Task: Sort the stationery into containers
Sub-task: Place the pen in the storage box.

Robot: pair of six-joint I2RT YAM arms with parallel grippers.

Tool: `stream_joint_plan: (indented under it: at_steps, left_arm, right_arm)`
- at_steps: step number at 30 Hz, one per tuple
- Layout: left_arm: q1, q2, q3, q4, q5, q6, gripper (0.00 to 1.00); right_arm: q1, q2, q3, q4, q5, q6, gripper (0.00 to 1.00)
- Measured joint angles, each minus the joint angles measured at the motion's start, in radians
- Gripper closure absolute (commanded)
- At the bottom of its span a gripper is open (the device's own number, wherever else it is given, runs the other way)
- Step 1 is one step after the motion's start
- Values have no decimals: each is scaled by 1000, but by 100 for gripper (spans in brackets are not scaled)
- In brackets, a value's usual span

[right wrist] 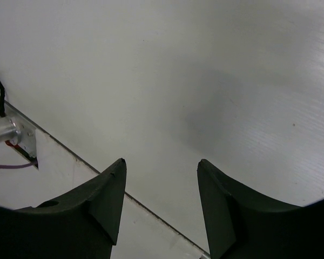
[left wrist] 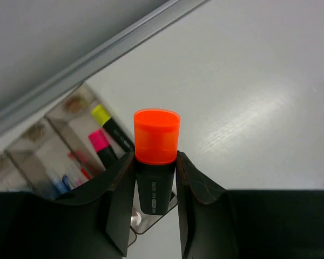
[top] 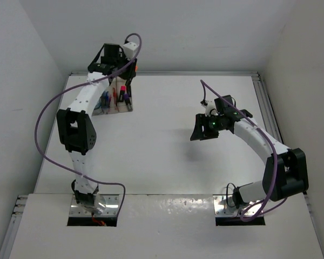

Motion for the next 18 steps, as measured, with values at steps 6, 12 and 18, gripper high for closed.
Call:
stream_joint_plan:
  at_steps: [6, 12, 18]
  left_arm:
    - [34, 64, -47, 64, -218, -243, 98]
    - [57, 167, 10, 56, -291, -349, 97]
    - [97, 193, 1, 41, -357, -396, 91]
  right_arm:
    - [0, 0, 0, 10, 0, 5, 46]
    - [0, 0, 0, 12, 0, 9, 45]
    - [0, 0, 0, 12, 0, 11, 45]
